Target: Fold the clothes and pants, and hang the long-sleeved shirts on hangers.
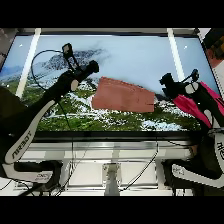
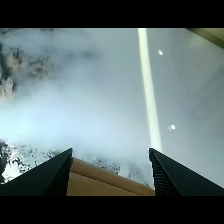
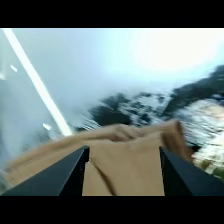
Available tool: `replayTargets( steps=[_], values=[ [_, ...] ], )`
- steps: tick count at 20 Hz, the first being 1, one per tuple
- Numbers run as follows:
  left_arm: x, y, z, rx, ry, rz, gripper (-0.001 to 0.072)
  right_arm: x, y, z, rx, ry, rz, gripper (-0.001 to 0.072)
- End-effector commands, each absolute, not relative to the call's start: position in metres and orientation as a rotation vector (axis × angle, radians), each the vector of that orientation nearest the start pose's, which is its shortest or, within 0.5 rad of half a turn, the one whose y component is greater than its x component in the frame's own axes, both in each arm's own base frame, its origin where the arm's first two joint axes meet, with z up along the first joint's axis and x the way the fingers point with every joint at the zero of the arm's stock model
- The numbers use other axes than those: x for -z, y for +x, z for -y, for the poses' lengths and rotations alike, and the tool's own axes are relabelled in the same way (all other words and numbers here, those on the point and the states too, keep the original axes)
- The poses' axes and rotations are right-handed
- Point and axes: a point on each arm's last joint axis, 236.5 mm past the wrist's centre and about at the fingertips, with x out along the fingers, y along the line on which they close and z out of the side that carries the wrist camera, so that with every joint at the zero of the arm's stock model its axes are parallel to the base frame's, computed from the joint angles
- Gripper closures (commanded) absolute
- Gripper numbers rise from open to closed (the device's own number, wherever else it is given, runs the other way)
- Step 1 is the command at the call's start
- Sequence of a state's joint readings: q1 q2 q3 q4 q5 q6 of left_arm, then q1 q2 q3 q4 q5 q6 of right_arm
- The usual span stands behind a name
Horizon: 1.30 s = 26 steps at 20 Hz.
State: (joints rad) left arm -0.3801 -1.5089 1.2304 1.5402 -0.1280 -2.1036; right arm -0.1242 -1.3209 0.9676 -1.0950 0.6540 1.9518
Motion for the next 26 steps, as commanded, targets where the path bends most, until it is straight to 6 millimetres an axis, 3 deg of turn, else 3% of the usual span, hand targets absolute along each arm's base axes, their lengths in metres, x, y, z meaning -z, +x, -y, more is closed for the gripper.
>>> replayTargets(
  steps=[1,4,5,6,8,10,11,19,26],
  values=[
    [-0.129,0.526,0.207,0.266,-0.454,-0.455,0.0159,0.038,0.387,-0.015,0.003,0.701,-1.291,0.0199],
    [-0.175,0.502,0.203,0.292,-0.432,-0.422,0.0159,0.032,0.36,-0.038,-0.274,0.747,-1.476,0.0186],
    [-0.185,0.491,0.205,0.308,-0.399,-0.421,0.0158,0.031,0.357,-0.044,-0.346,0.763,-1.521,0.0132],
    [-0.194,0.481,0.207,0.325,-0.364,-0.42,0.0158,0.032,0.357,-0.046,-0.39,0.761,-1.551,0.0095],
    [-0.203,0.465,0.213,0.353,-0.32,-0.43,0.0159,0.039,0.368,-0.049,-0.421,0.765,-1.564,0.0092],
    [-0.205,0.454,0.219,0.369,-0.312,-0.449,0.0158,0.05,0.377,-0.049,-0.427,0.766,-1.582,0.0079],
    [-0.204,0.451,0.222,0.376,-0.309,-0.458,0.0159,0.057,0.379,-0.046,-0.421,0.762,-1.596,0.0031],
    [-0.195,0.441,0.234,0.397,-0.29,-0.505,0.0159,0.097,0.373,-0.041,-0.402,0.779,-1.702,0.0032],
    [-0.195,0.44,0.236,0.401,-0.289,-0.505,0.0159,0.104,0.382,-0.068,-0.437,0.79,-1.688,0.0033]
  ],
)
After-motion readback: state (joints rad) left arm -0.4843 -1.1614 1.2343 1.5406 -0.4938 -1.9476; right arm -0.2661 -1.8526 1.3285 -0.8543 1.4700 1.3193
